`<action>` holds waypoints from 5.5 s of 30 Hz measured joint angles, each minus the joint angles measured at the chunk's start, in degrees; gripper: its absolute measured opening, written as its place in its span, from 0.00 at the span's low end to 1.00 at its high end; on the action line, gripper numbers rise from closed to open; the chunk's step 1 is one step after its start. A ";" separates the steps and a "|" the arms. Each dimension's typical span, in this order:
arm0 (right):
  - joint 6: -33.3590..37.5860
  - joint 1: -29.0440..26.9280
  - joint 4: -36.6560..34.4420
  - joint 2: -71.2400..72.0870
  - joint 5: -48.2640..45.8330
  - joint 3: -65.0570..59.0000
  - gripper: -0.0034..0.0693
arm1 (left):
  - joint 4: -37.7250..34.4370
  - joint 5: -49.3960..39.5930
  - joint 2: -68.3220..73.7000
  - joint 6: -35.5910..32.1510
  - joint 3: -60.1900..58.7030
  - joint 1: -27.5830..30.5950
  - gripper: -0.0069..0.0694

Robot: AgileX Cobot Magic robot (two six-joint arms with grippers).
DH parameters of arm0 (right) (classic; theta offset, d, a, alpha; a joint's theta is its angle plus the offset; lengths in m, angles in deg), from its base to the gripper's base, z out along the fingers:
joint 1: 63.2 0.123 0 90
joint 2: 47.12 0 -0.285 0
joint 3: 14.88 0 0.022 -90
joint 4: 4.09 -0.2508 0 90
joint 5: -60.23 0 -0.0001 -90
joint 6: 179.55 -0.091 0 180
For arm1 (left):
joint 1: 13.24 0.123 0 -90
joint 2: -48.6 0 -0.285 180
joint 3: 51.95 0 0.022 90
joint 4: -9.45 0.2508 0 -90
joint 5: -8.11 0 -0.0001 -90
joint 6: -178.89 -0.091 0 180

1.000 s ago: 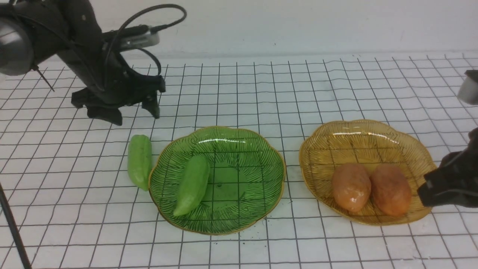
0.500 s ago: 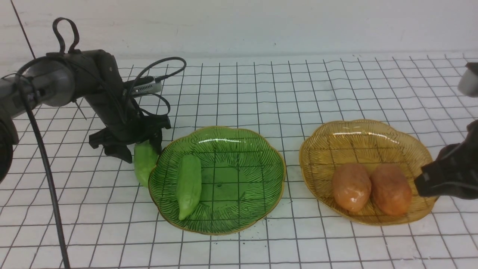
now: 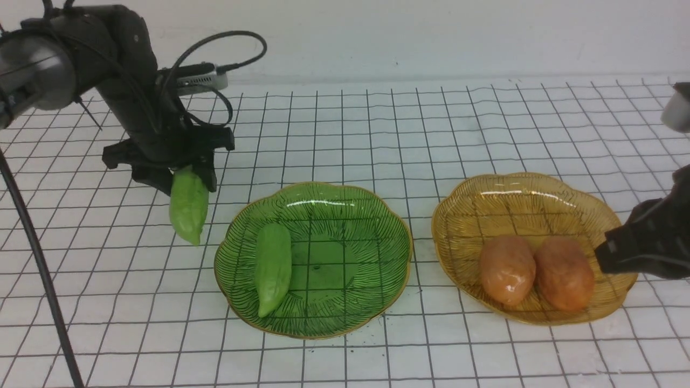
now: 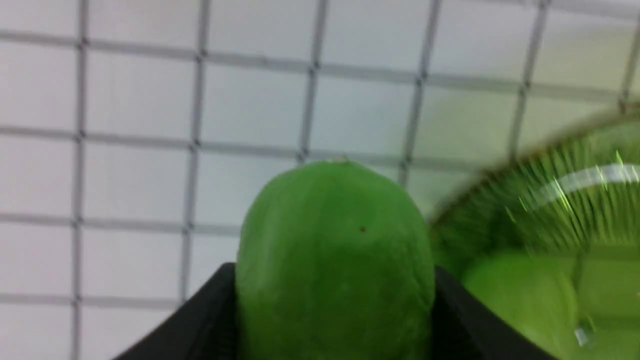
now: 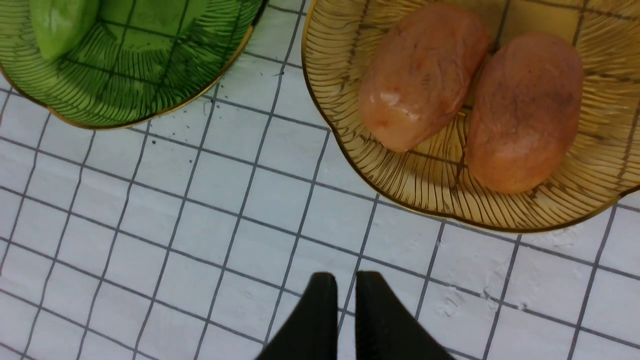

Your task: Put different types of vegetables on the plate.

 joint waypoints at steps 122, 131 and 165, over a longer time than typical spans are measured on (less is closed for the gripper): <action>3.00 -9.09 11.64 67.04 43.43 -60.92 0.11 | 5.47 9.97 -74.05 -13.42 -48.71 -20.91 0.08; 3.00 -9.09 11.64 67.04 43.43 -60.92 0.11 | 6.84 50.74 -108.40 -1.76 -76.26 -20.91 0.08; 3.83 -9.09 11.64 67.04 43.43 -60.92 0.11 | 5.72 43.32 -114.53 -8.57 -95.88 -3.13 0.08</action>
